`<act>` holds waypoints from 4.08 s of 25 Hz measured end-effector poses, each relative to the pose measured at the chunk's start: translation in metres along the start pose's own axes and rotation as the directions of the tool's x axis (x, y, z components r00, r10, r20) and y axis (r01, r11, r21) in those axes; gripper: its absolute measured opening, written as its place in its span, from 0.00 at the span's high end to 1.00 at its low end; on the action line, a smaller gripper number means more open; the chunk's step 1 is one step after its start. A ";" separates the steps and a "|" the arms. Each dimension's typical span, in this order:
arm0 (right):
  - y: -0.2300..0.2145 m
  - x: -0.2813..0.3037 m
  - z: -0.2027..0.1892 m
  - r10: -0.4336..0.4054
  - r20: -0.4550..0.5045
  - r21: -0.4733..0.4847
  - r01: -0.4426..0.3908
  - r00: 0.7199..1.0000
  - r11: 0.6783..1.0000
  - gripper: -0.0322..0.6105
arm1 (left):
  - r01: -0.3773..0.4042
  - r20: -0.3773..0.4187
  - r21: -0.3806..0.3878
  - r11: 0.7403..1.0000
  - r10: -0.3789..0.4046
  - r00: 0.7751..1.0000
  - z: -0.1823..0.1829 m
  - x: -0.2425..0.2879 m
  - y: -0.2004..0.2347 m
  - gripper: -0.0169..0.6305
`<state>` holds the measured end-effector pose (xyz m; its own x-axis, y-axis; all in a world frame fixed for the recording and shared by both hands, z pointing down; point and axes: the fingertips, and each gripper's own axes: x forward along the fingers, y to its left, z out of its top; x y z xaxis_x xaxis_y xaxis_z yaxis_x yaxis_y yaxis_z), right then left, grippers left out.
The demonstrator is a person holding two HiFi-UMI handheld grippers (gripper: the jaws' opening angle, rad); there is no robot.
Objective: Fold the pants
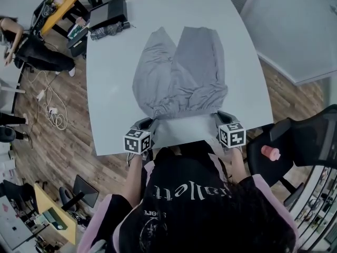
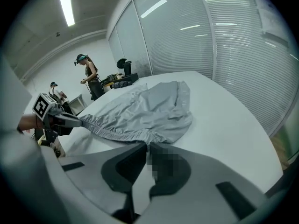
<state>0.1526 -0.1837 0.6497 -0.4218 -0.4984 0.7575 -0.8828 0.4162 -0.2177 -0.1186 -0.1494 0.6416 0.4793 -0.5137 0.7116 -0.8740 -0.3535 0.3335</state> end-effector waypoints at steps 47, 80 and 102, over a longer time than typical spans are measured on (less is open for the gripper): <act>-0.029 0.004 0.235 0.190 0.202 -0.013 -0.192 0.961 0.981 0.90 | -0.044 0.230 0.367 0.929 -0.045 0.972 0.228 -0.017 0.040 0.90; -0.081 0.146 0.180 0.073 0.030 -0.037 -0.072 0.997 0.997 0.79 | -0.162 -0.027 0.251 0.954 0.174 0.984 0.161 0.101 0.118 0.72; 0.071 0.000 0.129 0.140 0.259 0.019 -0.150 0.956 0.988 0.79 | 0.004 0.293 0.174 0.985 -0.056 0.954 0.123 -0.061 0.002 0.73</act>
<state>0.0629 -0.2522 0.5542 -0.5804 -0.6152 0.5336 -0.8132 0.4718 -0.3407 -0.1393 -0.2151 0.5225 0.5296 -0.7000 0.4791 -0.8448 -0.4862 0.2234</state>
